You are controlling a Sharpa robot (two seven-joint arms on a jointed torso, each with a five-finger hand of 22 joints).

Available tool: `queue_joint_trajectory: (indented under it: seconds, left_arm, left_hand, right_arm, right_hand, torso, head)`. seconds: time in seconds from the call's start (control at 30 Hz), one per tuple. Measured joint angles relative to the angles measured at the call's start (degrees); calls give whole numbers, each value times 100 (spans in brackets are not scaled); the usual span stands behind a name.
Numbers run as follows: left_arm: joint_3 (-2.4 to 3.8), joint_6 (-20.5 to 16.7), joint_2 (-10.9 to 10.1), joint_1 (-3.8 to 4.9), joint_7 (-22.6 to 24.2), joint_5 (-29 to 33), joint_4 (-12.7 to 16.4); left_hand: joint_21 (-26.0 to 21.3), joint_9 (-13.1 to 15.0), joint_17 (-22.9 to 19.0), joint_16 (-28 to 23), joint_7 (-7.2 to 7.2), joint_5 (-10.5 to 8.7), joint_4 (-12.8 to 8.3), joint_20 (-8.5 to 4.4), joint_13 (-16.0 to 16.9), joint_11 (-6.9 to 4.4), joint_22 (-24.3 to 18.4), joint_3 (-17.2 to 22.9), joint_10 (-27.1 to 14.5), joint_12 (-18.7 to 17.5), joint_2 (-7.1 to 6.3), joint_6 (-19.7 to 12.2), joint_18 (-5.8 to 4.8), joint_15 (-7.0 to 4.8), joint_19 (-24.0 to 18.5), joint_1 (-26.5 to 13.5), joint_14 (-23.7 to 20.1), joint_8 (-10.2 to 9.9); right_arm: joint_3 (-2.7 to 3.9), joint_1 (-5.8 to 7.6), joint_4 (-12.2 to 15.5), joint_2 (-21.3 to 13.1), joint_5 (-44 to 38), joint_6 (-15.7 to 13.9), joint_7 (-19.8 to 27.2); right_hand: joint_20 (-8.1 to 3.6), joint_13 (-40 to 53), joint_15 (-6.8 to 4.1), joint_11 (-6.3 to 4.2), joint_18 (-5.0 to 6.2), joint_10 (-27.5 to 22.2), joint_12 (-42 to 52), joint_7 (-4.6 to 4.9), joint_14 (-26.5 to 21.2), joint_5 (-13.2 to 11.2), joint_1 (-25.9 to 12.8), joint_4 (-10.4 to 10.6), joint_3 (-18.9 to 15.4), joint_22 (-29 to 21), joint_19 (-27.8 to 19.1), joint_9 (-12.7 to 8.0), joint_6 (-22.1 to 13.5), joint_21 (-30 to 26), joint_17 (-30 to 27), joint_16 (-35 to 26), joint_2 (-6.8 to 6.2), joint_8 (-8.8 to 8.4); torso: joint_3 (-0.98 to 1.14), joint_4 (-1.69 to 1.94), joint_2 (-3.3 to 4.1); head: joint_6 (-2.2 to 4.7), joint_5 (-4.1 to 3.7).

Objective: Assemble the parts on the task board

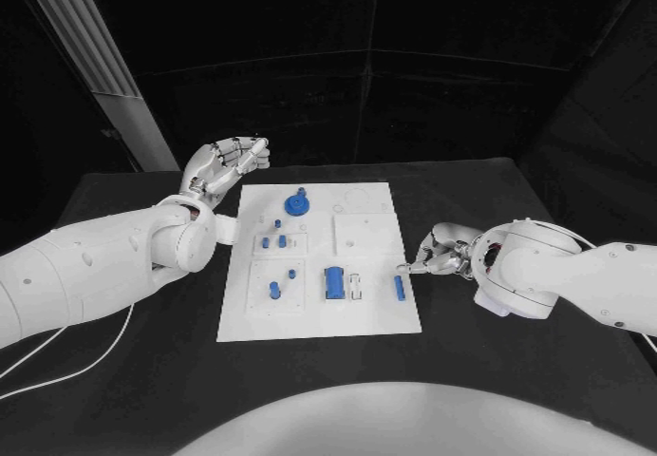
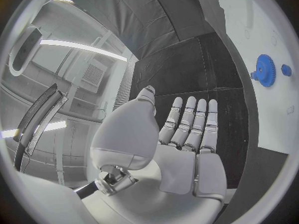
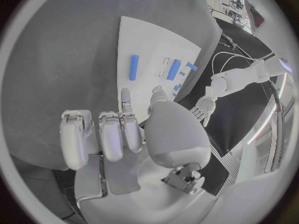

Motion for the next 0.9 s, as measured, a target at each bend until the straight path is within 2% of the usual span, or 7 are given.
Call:
queue_joint_trajectory:
  seconds: [0.03,0.1,0.17,0.4,0.6,0.63,0.9]
  left_arm:
    - [0,0,-1,0,0,0,0]
    - [0,1,-3,-2,0,0,0]
    - [0,2,-7,-5,0,0,5]
    - [0,3,-35,-7,0,0,16]
    - [0,3,-43,-7,0,0,32]
    - [0,4,-45,-7,0,0,33]
    - [0,5,-52,-8,0,0,38]
  left_hand:
    - [0,0,0,0,0,0,0,0,0,0,0,0,0,0,0,0,0,0,0,0,0,0]
    - [0,0,-3,0,0,0,0,0,0,0,0,-33,0,0,0,0,0,0,0,0,0,0]
    - [0,0,-7,0,0,0,0,0,0,0,0,-32,0,0,0,0,0,0,0,0,0,0]
    - [0,0,-6,0,0,-1,0,0,0,0,1,-32,0,0,0,0,0,0,0,0,0,0]
    - [0,0,-6,0,0,-1,0,0,0,0,1,-32,0,0,0,0,0,0,0,0,0,0]
    - [0,0,-6,0,0,-1,0,0,0,0,1,-32,0,0,0,0,0,0,0,0,0,0]
    - [0,0,-7,0,0,-2,0,0,0,0,0,-32,0,0,0,0,0,0,0,0,0,0]
  right_arm:
    - [0,-10,-10,38,-85,32,-37]
    - [0,-32,-27,99,-208,71,-84]
    - [0,-67,-43,159,-334,107,-126]
    - [0,-152,-110,294,-603,205,-220]
    - [-2,-221,-142,400,-757,271,-267]
    - [-2,-229,-148,417,-784,286,-275]
    - [-1,-259,-206,495,-920,397,-326]
  right_hand:
    - [0,0,0,0,0,0,0,22,0,54,35,0,0,0,0,12,-22,0,0,0,35,26]
    - [0,0,0,0,0,0,0,5,0,151,88,-17,17,0,0,29,-57,0,0,0,67,80]
    - [0,0,0,0,0,0,0,5,0,234,190,-54,28,0,0,30,-57,0,0,0,33,104]
    - [0,0,0,0,0,0,0,-13,0,322,454,-177,81,0,0,30,-75,0,0,0,76,148]
    - [0,0,0,0,0,0,0,-13,0,327,623,-269,142,0,0,29,-75,0,0,0,60,173]
    - [0,0,0,0,0,0,0,-13,0,327,652,-277,150,0,0,29,-75,0,0,0,93,173]
    - [0,0,0,0,0,0,0,-13,0,327,674,-293,166,0,0,29,-75,0,0,0,115,173]
  torso:
    - [0,0,-1]
    - [-1,0,-2]
    - [-2,0,-3]
    - [-2,7,-3]
    - [-3,8,-1]
    - [-3,8,-1]
    - [-4,8,-2]
  head:
    - [0,-3]
    - [0,-4]
    - [0,-5]
    - [0,5]
    - [0,16]
    - [0,16]
    - [0,8]
